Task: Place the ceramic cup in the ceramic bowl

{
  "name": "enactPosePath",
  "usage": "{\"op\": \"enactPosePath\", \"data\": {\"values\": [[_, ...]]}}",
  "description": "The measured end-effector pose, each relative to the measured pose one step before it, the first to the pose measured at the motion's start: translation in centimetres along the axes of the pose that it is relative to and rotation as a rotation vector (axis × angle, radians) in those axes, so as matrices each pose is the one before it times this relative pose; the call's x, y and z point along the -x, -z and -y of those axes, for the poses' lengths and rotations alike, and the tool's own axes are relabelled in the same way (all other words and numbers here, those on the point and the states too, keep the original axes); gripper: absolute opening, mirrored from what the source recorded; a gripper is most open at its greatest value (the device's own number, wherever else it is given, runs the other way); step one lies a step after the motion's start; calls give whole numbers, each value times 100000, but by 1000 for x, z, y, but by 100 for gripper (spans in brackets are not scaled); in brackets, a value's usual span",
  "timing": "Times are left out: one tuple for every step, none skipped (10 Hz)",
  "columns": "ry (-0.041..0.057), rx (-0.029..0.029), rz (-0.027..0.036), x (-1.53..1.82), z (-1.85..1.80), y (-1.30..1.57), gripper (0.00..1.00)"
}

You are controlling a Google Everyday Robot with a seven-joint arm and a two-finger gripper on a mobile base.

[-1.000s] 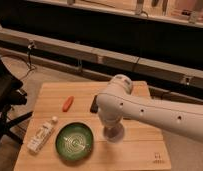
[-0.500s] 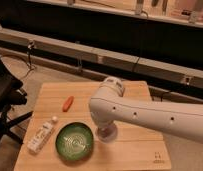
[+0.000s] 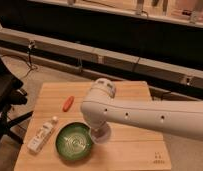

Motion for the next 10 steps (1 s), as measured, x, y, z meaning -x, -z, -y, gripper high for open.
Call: {"op": "enactPosePath", "data": {"values": [[794, -258, 53, 247, 157, -24, 0], [1494, -306, 261, 421, 256, -39, 0], [1265, -226, 388, 408, 338, -166, 0], [-159, -53, 194, 180, 135, -151, 0], [209, -193, 177, 501, 474, -252, 0], [524, -55, 534, 544, 381, -209, 0], [290, -218, 299, 198, 107, -157, 0], [545, -313, 20, 56, -89, -389, 0], [415, -100, 675, 391, 128, -263, 0], [685, -179, 471, 411, 202, -377, 0]]}}
